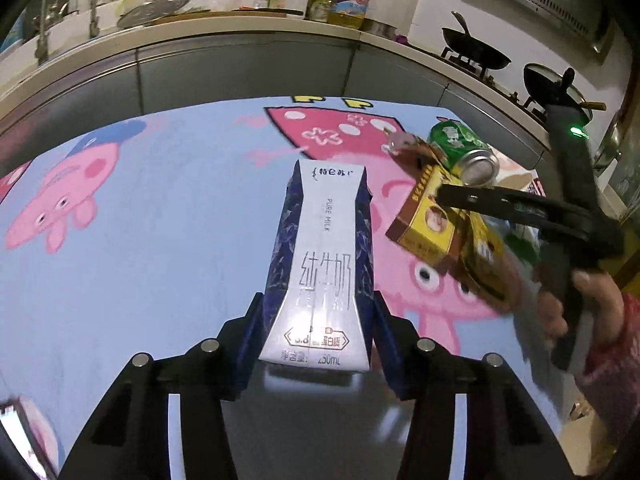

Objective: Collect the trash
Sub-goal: 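Grasp the white milk carton with the left tool while the right tool grasps the yellow snack box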

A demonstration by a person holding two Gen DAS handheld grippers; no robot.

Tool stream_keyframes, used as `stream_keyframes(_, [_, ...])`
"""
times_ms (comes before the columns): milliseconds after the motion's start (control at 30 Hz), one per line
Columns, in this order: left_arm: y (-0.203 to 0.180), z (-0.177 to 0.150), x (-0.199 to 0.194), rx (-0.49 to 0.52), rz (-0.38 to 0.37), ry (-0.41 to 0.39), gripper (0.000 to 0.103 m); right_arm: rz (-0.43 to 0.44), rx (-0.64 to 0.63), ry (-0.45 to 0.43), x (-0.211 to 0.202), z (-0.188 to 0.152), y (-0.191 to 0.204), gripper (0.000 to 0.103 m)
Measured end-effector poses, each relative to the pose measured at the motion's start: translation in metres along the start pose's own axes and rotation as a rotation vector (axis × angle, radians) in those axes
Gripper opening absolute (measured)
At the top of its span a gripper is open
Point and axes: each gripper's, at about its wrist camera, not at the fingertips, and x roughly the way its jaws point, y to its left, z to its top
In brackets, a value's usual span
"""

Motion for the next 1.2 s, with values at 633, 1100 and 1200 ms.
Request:
stream_keyframes(633, [0.025,-0.017,-0.019,-0.1,0.048,-0.013,0.053,0.062,-0.079,0.038,-0.015,-0.018,0.056,0.083])
stream_keyframes(1100, [0.04,-0.02,-0.029,-0.148,0.062,-0.027,0.053,-0.066,-0.298,0.062,0.037,-0.02,0.121,0.081])
stream_keyframes(1200, [0.039,-0.021,-0.029,-0.148,0.063,-0.028,0.053,-0.063,-0.403,0.054,0.036,-0.031,0.136,0.079])
